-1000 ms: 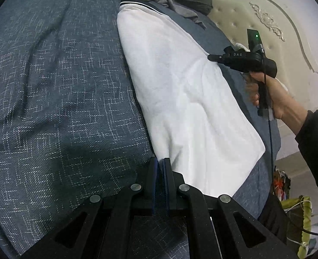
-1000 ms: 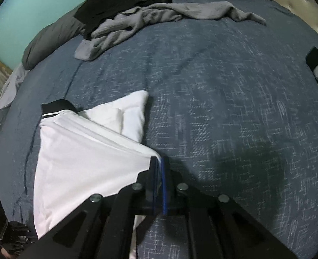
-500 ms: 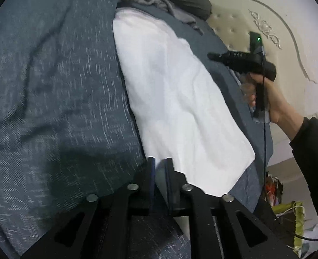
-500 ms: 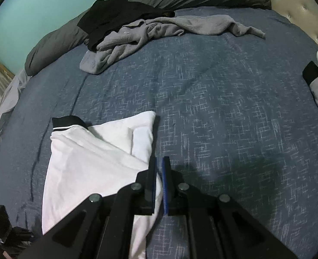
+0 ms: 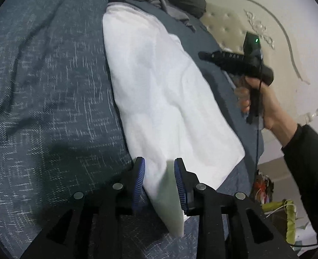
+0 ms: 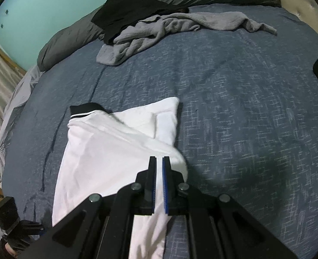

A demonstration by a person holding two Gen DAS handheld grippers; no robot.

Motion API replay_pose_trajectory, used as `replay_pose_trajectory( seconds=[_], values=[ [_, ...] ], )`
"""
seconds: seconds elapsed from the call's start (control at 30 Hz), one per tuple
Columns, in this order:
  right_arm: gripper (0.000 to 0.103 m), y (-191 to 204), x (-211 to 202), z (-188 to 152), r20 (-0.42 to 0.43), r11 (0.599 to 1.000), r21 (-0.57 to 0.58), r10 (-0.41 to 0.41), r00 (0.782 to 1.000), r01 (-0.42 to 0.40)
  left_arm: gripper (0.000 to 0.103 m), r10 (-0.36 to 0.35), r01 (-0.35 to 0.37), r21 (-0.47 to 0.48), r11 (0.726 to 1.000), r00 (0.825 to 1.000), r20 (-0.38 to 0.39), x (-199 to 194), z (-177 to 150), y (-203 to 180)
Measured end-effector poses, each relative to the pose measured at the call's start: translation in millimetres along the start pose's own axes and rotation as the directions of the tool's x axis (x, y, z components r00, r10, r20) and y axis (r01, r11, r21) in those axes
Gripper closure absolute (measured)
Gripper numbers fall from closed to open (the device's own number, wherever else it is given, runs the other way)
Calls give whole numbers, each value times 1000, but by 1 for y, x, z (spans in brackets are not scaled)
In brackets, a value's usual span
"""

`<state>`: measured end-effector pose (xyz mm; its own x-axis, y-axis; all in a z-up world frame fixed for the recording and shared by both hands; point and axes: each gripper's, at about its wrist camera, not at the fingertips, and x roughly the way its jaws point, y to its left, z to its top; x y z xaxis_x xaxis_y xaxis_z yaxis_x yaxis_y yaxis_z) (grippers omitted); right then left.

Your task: Fold clothes

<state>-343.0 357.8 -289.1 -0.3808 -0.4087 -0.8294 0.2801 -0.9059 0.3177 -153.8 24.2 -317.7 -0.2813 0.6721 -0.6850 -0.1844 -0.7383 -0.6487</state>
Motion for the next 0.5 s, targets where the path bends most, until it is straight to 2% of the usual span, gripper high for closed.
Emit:
replay_pose_trajectory(
  seconds=[0.03, 0.07, 0.13, 0.2, 0.23, 0.27, 0.3, 0.5],
  values=[
    [98, 2, 0, -1, -6, 1000, -7, 0, 1000, -1, 75, -4, 3, -5, 1000, 1000, -6, 1, 0, 2],
    [98, 3, 0, -2, -11, 1000, -13, 1, 1000, -1, 86, -7, 6, -9, 1000, 1000, -11, 1, -1, 4],
    [98, 3, -3, -7, -16, 1000, -7, 11, 1000, -12, 94, -9, 9, -8, 1000, 1000, -12, -1, 0, 5],
    [97, 2, -5, -13, -38, 999, 9, 34, 999, -33, 96, -15, 15, -8, 1000, 1000, -11, -3, 3, 4],
    [90, 1, -6, -18, -57, 999, 18, 48, 997, -47, 96, -18, 18, -10, 1000, 1000, -8, -5, 4, 5],
    [79, 1, -7, -22, -76, 998, 28, 62, 995, -60, 96, -19, 19, -10, 1000, 1000, -7, -5, 4, 5],
    [75, 2, -8, -25, -83, 997, 25, 68, 994, -66, 96, -18, 18, -8, 1000, 1000, -7, -6, 4, 5],
    [75, 7, -6, -47, -144, 996, 13, 85, 986, -84, 96, -8, 8, 5, 1000, 1000, -6, -5, 1, 3]
  ],
)
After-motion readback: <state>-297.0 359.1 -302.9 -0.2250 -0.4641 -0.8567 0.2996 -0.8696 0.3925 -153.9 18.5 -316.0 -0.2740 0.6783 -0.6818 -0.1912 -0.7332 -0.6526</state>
